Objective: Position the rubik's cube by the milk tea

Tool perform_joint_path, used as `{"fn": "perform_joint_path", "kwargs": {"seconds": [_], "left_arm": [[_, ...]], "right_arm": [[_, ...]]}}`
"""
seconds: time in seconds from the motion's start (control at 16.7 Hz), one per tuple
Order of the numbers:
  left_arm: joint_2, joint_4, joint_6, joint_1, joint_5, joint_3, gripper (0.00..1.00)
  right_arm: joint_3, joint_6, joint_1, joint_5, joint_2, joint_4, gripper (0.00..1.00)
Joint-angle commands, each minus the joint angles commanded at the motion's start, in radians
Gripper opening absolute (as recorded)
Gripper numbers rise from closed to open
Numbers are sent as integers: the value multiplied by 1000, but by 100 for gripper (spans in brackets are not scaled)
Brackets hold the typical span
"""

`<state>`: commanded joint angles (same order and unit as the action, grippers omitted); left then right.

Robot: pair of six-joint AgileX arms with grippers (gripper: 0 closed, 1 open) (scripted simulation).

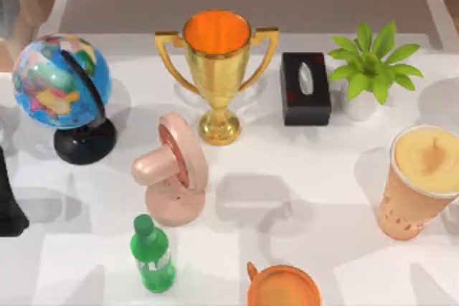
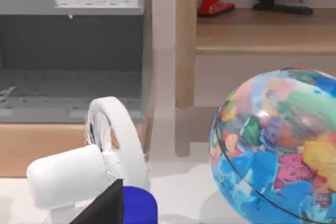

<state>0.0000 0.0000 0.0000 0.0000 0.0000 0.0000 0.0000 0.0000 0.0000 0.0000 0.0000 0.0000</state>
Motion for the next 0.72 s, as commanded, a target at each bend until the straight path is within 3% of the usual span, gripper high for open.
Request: {"fn": "perform_joint_path", "kwargs": {"seconds": [0.36, 0.72], "left_arm": [[0, 0, 0, 0, 0, 0, 100], [0, 0, 0, 0, 0, 0, 100]], "right_arm": [[100, 1, 31, 33, 105, 9, 100], [533, 5, 140, 149, 566, 42, 100]]}}
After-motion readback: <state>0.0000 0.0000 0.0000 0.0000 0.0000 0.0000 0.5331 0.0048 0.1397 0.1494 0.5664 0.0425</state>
